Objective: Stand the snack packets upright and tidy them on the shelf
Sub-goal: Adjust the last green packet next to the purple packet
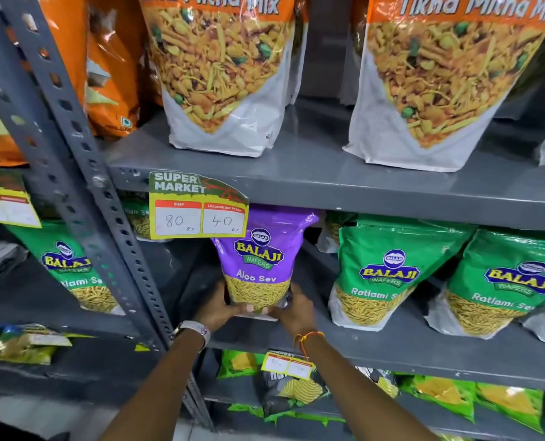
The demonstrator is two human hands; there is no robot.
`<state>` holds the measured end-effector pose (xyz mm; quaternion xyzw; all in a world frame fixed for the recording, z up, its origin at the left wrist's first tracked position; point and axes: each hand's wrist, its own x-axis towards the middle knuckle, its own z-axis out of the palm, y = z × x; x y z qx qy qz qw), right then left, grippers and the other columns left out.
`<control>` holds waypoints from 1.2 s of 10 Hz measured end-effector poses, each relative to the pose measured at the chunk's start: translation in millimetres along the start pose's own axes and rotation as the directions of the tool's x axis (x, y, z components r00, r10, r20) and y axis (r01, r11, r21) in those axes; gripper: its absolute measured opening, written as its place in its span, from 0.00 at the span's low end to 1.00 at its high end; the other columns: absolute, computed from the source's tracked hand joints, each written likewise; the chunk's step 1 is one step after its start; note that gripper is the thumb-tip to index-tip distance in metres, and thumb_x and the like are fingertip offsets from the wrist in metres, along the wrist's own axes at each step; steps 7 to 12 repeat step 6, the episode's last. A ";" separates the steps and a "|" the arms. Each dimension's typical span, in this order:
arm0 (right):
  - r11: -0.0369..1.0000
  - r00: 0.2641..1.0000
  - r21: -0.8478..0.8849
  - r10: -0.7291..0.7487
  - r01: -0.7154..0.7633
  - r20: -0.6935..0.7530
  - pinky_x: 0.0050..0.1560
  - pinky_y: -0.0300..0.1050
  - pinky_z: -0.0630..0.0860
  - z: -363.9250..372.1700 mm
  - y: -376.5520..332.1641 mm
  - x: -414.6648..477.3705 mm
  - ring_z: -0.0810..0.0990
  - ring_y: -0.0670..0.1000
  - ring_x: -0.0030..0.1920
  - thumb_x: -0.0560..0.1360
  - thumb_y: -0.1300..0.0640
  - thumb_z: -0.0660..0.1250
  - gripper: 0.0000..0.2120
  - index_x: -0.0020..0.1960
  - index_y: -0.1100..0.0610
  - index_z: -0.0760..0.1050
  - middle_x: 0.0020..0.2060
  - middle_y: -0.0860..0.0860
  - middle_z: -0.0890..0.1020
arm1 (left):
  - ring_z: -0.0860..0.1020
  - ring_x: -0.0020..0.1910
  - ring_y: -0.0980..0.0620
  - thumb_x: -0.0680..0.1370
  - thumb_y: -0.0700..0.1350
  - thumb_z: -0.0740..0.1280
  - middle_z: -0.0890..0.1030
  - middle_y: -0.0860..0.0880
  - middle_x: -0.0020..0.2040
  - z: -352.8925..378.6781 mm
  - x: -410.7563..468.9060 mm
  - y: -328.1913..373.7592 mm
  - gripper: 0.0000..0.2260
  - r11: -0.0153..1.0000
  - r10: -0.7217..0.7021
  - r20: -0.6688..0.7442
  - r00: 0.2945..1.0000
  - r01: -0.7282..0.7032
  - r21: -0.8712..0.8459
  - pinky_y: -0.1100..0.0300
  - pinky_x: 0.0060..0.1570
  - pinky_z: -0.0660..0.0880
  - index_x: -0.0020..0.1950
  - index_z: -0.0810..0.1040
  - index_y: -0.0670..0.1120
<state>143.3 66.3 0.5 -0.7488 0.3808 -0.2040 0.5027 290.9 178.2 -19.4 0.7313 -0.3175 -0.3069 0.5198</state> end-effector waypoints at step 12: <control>0.999 0.998 0.004 -0.032 0.032 0.055 0.48 0.33 0.70 1.1 3.5 -2.2 0.77 0.51 0.55 0.63 0.60 0.78 0.32 0.63 0.60 0.69 0.59 0.56 0.80 | 0.75 0.60 0.51 0.62 0.51 0.77 0.77 0.52 0.60 -0.6 -1.8 -6.2 0.35 0.997 0.007 0.001 1.000 -0.007 0.072 0.55 0.58 0.71 0.65 0.66 0.52</control>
